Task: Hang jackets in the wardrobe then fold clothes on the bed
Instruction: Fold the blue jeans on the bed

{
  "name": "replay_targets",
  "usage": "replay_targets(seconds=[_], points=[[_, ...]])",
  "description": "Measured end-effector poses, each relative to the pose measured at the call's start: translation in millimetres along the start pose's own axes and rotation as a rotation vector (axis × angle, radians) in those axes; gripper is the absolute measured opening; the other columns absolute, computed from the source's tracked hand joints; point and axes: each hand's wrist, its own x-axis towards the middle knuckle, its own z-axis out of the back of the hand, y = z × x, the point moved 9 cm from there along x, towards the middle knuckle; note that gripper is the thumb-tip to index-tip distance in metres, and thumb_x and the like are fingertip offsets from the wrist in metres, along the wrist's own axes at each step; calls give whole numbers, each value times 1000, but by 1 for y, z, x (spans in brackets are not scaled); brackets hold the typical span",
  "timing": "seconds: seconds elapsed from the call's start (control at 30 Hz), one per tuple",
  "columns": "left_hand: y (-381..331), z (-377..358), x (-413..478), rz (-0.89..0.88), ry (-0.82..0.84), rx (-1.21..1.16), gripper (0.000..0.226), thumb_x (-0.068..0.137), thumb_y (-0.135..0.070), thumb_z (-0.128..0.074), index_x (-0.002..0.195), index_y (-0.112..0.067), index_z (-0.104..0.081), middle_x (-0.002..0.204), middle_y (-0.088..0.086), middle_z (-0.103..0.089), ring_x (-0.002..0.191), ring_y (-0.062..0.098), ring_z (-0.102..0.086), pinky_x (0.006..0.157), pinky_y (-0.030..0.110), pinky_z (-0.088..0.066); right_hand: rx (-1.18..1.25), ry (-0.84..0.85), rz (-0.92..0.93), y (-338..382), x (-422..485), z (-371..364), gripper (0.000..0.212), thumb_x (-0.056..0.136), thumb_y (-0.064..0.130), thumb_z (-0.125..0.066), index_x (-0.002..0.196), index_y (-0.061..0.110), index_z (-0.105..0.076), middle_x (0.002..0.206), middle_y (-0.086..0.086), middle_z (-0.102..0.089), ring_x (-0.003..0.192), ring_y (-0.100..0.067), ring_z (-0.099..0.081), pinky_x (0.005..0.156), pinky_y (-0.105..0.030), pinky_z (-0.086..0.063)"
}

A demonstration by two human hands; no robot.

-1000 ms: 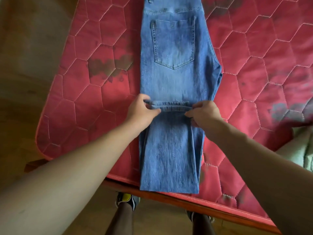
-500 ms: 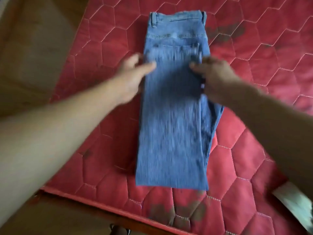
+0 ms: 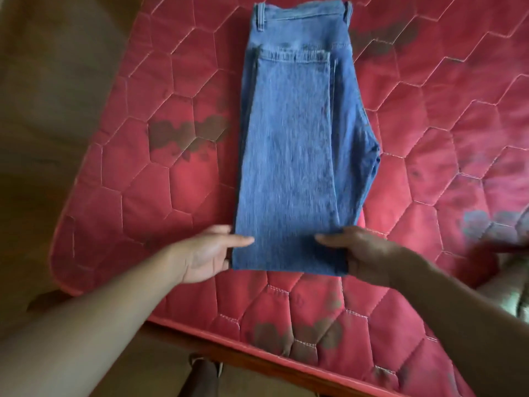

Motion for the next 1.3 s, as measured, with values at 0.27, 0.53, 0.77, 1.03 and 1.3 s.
replay_targets(seconds=[0.27,0.53,0.77,1.03,1.3], points=[[39,2,-12,1,-159,65,32,95,-18,-68,126,-12,-62,123,4,-73,116,22,-67,110,51,-42,-49,-144,118,-48,4,19,23,92,0,-68,114,-2,-69,112,-16,-75,102,-30,-74,82,-40,-63],[14,7,-61,-474,-868,678,28,89,-22,-72,114,-16,-59,102,2,-65,106,26,-62,90,36,-45,-886,-764,714,-22,-54,3,45,90,18,-71,130,14,-52,113,-5,-59,99,-28,-58,85,-35,-47],[-42,-32,12,-840,-850,1530,72,102,-48,-39,161,-12,-17,168,18,-2,156,32,-4,123,52,-19,-1679,-839,827,45,15,-10,83,98,65,-30,162,13,-18,170,-14,-8,157,-33,-2,126,-54,-7],[-104,-34,12,-938,-903,1520,56,97,-46,-43,136,-7,-52,149,25,-39,144,43,-33,116,54,-32,-1673,-887,850,86,7,-18,73,98,62,-37,148,10,-45,155,-20,-38,144,-40,-33,116,-56,-29],[-218,-24,80,-911,-929,1611,74,102,-54,-30,161,-14,-11,166,25,3,155,37,-2,125,52,-10,-1705,-950,874,212,66,-32,80,102,64,-22,163,17,-2,169,-17,8,157,-31,8,127,-51,-2]])
